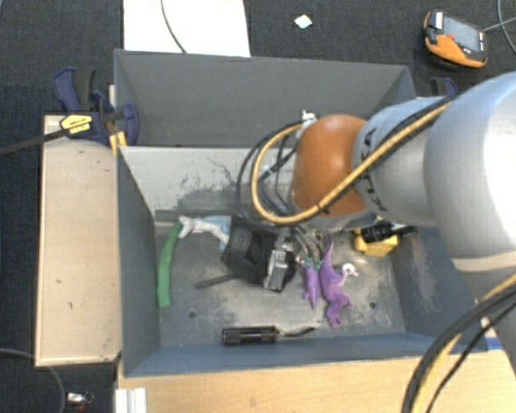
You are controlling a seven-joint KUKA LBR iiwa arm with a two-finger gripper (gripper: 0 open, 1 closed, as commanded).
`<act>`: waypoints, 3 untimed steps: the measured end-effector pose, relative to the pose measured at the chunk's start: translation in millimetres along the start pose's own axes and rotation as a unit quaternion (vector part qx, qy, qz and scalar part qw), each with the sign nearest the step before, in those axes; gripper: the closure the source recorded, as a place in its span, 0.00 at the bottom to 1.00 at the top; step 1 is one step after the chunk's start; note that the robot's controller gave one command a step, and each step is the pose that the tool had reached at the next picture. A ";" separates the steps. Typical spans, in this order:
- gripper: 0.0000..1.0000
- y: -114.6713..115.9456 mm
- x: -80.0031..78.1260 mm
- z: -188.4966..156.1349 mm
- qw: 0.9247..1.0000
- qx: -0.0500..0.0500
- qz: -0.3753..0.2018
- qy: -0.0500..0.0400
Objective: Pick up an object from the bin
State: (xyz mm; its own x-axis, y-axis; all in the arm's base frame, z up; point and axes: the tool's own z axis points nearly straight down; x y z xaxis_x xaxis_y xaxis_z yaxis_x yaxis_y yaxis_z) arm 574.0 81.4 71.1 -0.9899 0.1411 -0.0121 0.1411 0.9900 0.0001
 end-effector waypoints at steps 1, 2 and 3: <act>0.00 -18.8 -1.2 -1.9 0.996 -0.002 -0.091 0.002; 0.00 -4.4 -1.0 -1.5 1.000 -0.001 -0.019 -0.001; 1.00 -18.9 -2.0 -2.8 0.996 -0.001 -0.089 0.002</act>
Offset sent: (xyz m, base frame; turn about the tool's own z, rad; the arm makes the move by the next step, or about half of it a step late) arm -0.0006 -0.0044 0.0005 -0.0358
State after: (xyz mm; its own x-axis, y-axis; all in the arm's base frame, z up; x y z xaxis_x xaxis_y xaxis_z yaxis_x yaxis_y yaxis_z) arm 573.2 62.5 73.9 -0.9993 -0.0364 -0.0087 -0.0365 0.9993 0.0012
